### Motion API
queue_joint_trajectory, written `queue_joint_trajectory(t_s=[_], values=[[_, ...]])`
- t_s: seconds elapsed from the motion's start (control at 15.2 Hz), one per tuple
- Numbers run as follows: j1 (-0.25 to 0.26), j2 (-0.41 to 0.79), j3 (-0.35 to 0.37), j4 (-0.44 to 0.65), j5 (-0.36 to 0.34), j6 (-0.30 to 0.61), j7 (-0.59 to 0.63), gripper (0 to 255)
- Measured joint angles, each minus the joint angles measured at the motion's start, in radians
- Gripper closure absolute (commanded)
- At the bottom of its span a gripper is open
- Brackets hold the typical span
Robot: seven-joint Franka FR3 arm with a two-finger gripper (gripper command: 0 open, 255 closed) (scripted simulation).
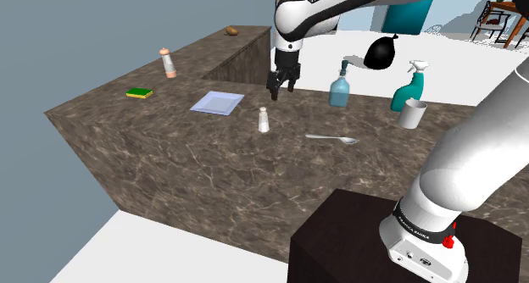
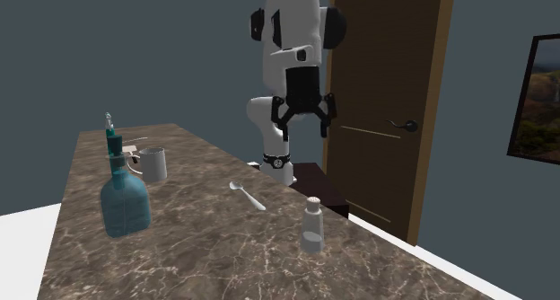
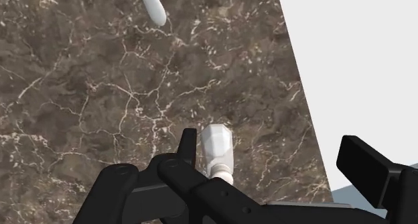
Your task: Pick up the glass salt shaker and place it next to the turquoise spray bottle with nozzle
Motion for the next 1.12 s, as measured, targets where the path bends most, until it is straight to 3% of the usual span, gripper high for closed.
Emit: queue_joint_trajectory(t_s=[0.66,1.12], values=[[-0.012,0.399,-0.010,0.301,0.024,0.047,0.011,0],[-0.008,0.462,-0.007,0.292,0.028,0.117,0.013,0]])
